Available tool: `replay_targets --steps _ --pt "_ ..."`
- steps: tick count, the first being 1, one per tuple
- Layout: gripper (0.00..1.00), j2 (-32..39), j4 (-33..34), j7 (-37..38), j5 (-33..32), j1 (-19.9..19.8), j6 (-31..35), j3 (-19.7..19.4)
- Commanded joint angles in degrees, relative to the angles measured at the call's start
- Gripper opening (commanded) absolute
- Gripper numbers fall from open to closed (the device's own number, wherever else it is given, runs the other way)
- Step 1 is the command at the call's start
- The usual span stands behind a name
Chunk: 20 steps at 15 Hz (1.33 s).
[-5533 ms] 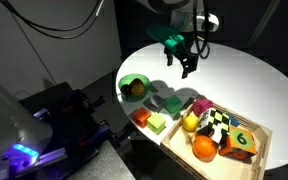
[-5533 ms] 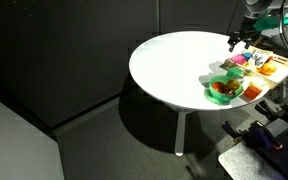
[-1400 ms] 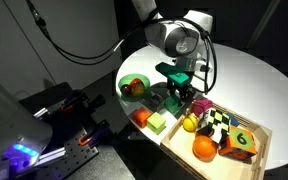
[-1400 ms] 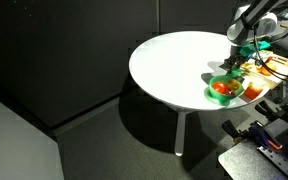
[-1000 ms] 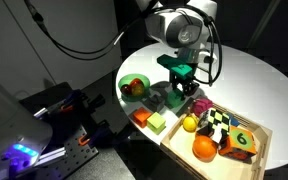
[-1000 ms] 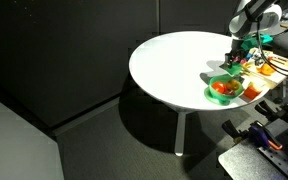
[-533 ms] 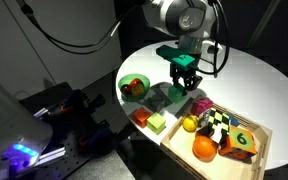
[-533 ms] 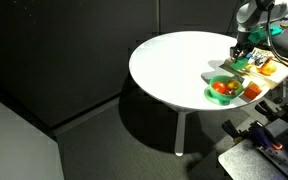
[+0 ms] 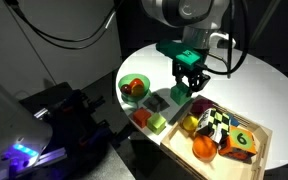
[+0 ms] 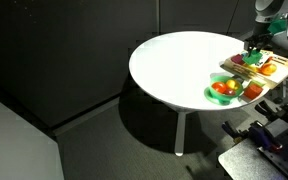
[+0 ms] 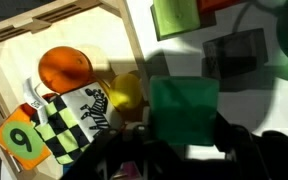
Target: Put the green block onto the tray
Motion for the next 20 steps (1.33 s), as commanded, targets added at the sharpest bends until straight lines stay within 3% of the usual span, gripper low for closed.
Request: replay_targets --steps 1,20 --pt "0.31 -4.08 -2.79 -2.91 -0.96 -2.06 -0.36 -0.94" --pt "0.31 1.3 4.44 -11.74 3.22 -11.71 -4.22 -3.63"
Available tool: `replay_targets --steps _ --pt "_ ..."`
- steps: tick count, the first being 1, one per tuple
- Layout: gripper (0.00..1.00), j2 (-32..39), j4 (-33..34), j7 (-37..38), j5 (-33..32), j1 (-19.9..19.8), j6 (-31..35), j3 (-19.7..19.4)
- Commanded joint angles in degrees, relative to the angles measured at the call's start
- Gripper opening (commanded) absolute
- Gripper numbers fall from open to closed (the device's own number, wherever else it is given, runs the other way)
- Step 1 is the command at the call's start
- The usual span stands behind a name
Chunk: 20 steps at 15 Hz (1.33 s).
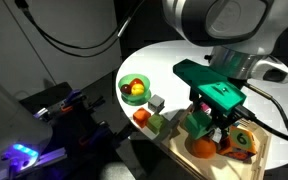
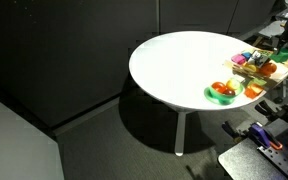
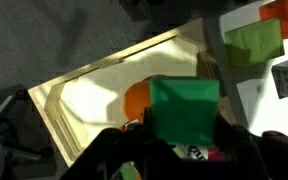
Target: Put the green block onto the tray
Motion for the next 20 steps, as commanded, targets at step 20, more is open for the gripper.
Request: replay_targets --steps 20 --pt "0.31 5.82 12.19 0.66 2.72 -4.82 -2.95 -2.79"
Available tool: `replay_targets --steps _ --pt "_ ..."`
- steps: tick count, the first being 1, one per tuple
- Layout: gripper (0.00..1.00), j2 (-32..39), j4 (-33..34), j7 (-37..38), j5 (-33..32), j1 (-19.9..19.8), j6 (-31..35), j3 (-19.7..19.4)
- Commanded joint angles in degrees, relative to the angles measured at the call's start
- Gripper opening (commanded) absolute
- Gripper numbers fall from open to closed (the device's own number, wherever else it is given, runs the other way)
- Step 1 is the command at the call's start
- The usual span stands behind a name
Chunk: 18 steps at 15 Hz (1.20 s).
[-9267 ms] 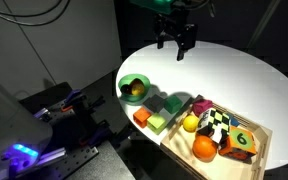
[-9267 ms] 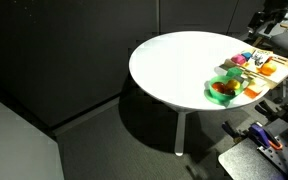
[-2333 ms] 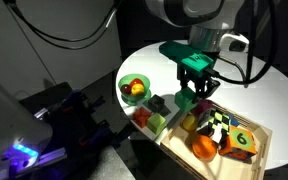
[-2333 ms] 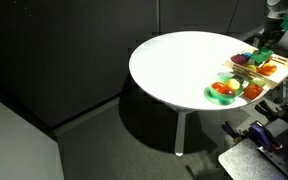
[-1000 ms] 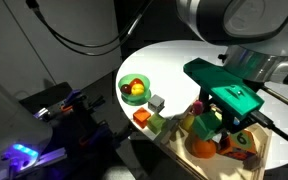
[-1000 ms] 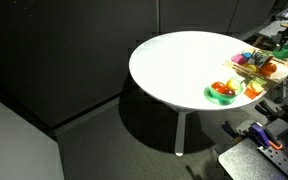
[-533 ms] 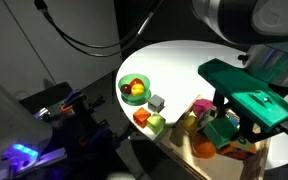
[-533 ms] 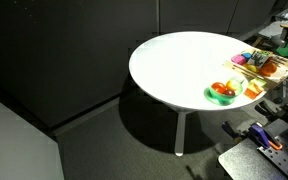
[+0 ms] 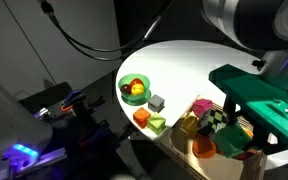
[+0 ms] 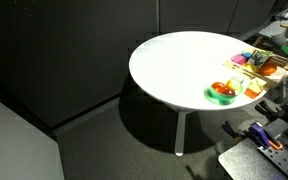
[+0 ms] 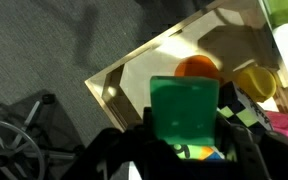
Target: Put the green block onto the tray
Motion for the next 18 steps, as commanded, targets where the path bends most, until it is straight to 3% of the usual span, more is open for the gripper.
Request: replay_targets --steps 1,11,12,13,15,17,18 --pt "0.31 1.95 2.53 1.08 -1.18 -0.28 0.23 -0.2" --pt "0.31 5.86 4.75 1.55 -2.48 -0.3 2.45 -0.08" --pt "0.6 6.01 4.76 1.72 -2.74 -0.26 2.79 -0.11" --pt "0.83 6.08 4.75 1.8 -2.87 -0.28 2.98 -0.06" --pt "0.86 6.07 4.69 1.76 -2.95 -0.29 3.08 0.03" --pt "0.99 5.75 4.41 1.62 -3.07 -0.26 3.23 0.07" --pt "1.0 5.49 4.18 1.55 -3.14 -0.23 3.3 0.08"
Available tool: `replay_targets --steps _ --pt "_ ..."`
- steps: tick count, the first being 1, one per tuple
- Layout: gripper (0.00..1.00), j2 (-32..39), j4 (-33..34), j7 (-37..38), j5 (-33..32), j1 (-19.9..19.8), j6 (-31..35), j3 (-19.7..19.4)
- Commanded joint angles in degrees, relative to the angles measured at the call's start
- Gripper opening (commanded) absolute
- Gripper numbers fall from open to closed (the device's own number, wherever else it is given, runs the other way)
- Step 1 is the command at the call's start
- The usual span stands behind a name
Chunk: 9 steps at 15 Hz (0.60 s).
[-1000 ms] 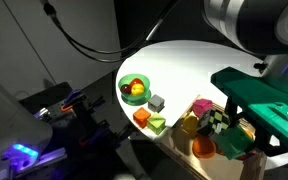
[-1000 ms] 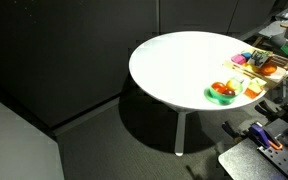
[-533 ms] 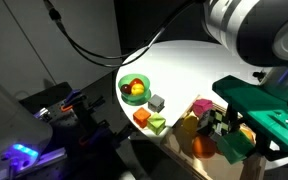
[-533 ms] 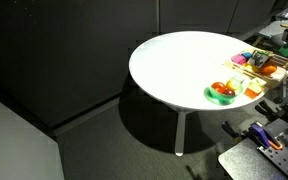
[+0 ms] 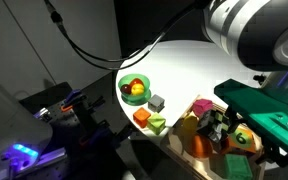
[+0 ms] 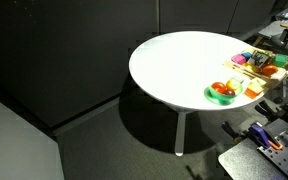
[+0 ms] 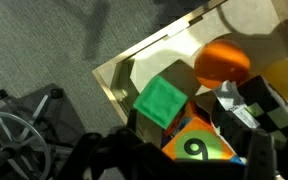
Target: Put the green block onto the tray
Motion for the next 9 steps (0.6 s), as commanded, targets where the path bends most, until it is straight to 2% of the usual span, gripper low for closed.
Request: replay_targets --steps 1,9 --pt "1.0 -0.38 0.52 0.92 -1.46 -0.27 -0.15 0.33" --pt "1.0 -3.99 -2.42 1.02 -1.94 1.39 0.43 1.13"
